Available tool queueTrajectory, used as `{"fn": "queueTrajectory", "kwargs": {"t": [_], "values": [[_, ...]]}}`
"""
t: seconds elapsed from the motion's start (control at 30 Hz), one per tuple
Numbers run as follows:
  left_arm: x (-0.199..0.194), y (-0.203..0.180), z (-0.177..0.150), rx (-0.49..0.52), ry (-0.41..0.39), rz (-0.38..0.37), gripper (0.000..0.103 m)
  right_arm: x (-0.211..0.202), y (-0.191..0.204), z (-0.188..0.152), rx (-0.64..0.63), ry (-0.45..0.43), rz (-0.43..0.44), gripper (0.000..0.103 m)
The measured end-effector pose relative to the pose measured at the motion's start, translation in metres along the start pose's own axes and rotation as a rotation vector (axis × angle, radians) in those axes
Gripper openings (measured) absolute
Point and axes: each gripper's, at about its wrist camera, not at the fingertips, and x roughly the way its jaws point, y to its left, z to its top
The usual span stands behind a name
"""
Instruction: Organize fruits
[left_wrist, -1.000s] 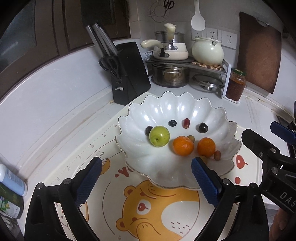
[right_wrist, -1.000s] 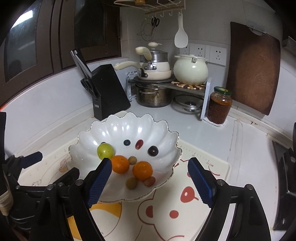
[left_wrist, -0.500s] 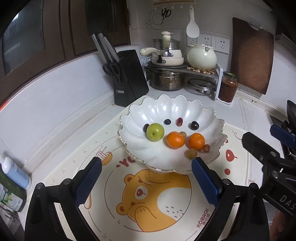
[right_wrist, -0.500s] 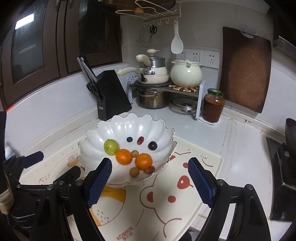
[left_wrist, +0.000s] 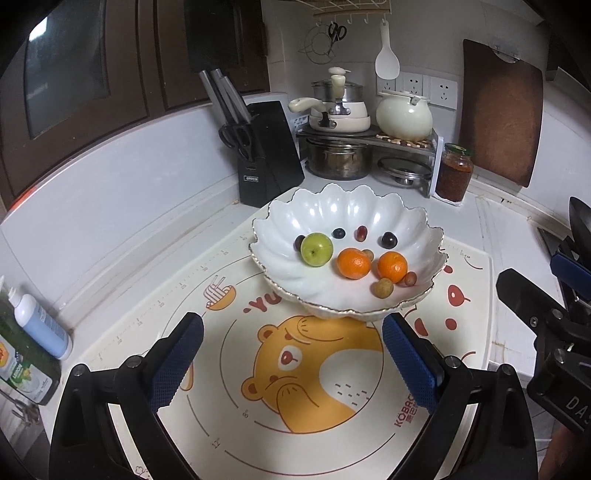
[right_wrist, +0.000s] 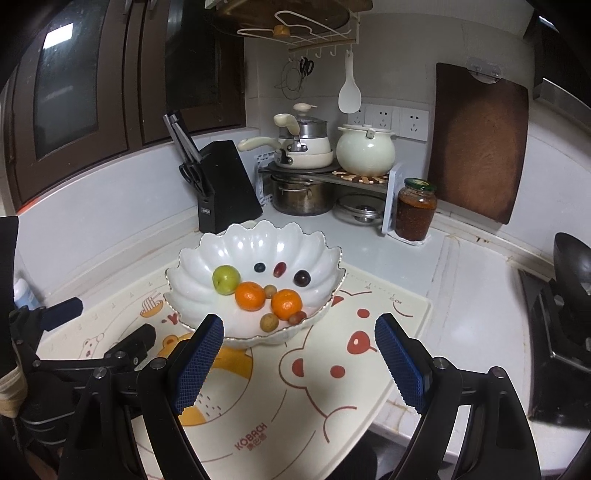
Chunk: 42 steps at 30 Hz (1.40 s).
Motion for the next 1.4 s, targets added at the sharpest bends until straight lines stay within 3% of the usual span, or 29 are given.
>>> {"fn": "queueTrajectory", "kwargs": {"t": [0.9,1.4], "values": [[-0.023,0.023,-0.058,-0.052,0.049,0.054,0.100,-0.013,0.008,-0.054,0.019,0.096,-0.003,0.085],[-0.045,0.031,-0.076,-0.053,0.047,0.066,0.100,-0.031,0.011,-0.072,0.017,0.098,0.000,0.085]]}}
